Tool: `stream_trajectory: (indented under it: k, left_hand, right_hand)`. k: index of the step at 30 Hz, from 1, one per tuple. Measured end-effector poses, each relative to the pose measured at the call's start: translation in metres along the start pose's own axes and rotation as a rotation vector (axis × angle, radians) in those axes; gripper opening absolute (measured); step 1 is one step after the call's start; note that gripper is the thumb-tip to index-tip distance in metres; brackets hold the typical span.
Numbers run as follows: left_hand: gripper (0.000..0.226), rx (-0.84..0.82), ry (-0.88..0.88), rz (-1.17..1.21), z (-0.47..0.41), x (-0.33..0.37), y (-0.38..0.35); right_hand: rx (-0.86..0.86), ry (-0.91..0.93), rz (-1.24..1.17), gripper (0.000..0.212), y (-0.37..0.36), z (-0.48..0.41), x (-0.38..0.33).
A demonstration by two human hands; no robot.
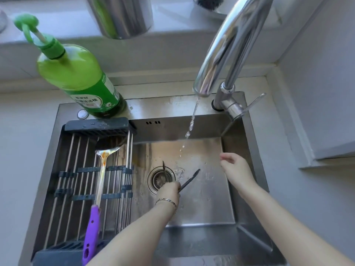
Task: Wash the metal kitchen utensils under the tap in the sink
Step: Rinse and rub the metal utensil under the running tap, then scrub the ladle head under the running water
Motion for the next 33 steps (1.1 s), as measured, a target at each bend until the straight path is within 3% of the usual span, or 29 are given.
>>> stream_trajectory:
  k: [6,11,13,16,19,21,24,26,28,33]
  left_hand:
    - [0.032,-0.144,-0.041,0.105,-0.002,0.002,-0.038]
    - [0.041,-0.096,-0.052,0.224,0.008,0.006,-0.024]
    - [0.040,0.032,-0.067,0.247,0.020,0.005,0.003]
    - [0.042,0.430,-0.053,0.131,0.046,-0.014,0.054]
    - [0.057,0.720,0.137,0.134,0.070,-0.056,0.095]
    - [0.062,0.672,0.325,0.138,0.078,-0.087,0.111]
    - [0.056,0.307,0.560,0.163,0.081,-0.120,0.114]
    - [0.042,0.125,0.590,0.289,0.085,-0.125,0.112]
    - [0.032,0.129,0.575,0.351,0.088,-0.128,0.113]
    - [0.026,0.343,0.493,0.362,0.115,-0.136,0.130]
  right_hand:
    - [-0.050,0.008,0.057,0.026,-0.003,0.013,0.027]
    - [-0.063,0.021,0.073,0.024,0.005,0.026,0.036]
    - [-0.075,0.027,0.075,0.022,0.005,0.031,0.033]
    - [-0.092,0.022,0.055,0.019,0.002,0.043,0.020]
    - [-0.111,0.007,0.017,0.018,-0.003,0.058,0.005]
    - [-0.137,0.006,-0.016,0.016,-0.007,0.070,-0.006]
    - [-0.232,0.063,0.036,0.014,-0.012,0.089,-0.022]
    - [-0.274,0.080,0.042,0.013,-0.011,0.100,-0.031]
    - [-0.279,0.057,0.009,0.014,-0.008,0.107,-0.035]
    - [-0.247,0.032,0.005,0.014,0.007,0.110,-0.030]
Point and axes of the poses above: each hand's wrist, its own z-axis away from the middle knuckle, its own y-axis out of the back of the hand, x = y × z, the point moved 1 cm from there along -z, towards the middle knuckle, and after that the axes turned 6 degrees about x, right-handed, at the moved point
